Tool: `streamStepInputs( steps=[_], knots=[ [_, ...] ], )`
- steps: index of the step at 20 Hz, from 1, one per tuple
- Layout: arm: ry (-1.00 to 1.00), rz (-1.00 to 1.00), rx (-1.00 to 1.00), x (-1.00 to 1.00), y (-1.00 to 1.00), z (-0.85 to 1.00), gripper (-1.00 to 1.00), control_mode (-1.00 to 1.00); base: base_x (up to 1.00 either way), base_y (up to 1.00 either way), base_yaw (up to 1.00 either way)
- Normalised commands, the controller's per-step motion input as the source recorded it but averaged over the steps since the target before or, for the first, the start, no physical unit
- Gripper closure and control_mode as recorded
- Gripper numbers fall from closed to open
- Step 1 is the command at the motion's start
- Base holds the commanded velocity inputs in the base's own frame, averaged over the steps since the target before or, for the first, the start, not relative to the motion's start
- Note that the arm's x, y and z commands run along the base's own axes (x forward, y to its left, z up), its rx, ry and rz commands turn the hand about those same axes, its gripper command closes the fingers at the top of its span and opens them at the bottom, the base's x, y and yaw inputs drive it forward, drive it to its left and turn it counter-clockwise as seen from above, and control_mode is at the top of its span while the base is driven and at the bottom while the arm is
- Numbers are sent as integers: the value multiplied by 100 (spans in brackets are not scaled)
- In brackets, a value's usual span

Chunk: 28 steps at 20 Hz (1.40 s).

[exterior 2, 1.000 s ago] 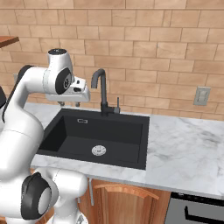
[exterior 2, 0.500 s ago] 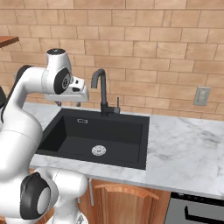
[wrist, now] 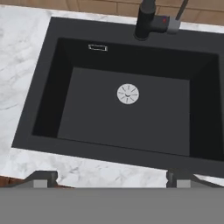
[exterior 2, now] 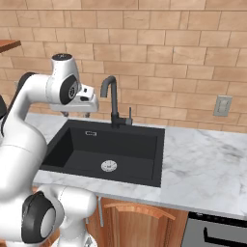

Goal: Soak the sponge with water for a few seconds and then drop it inside the sink.

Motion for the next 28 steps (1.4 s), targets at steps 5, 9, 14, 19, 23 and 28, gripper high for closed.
streamStepInputs(
  steps=[5, 9, 14, 19, 23, 28],
  knots=[
    [-7, 1, 0, -2, -43, 0, -100, -100, 0, 0, 0],
    [-5, 1, 0, -1, -36, 0, -100, -100, 0, 0, 0],
    [-3, 2, 0, 0, -29, 0, -100, -100, 0, 0, 0],
    [-1, 1, 0, 0, -29, 0, -100, -100, 0, 0, 0],
    [-6, 1, 0, 0, -27, 0, -100, -100, 0, 0, 0],
    [-22, 2, 0, 0, -30, 0, -100, -100, 0, 0, 0]
  ],
)
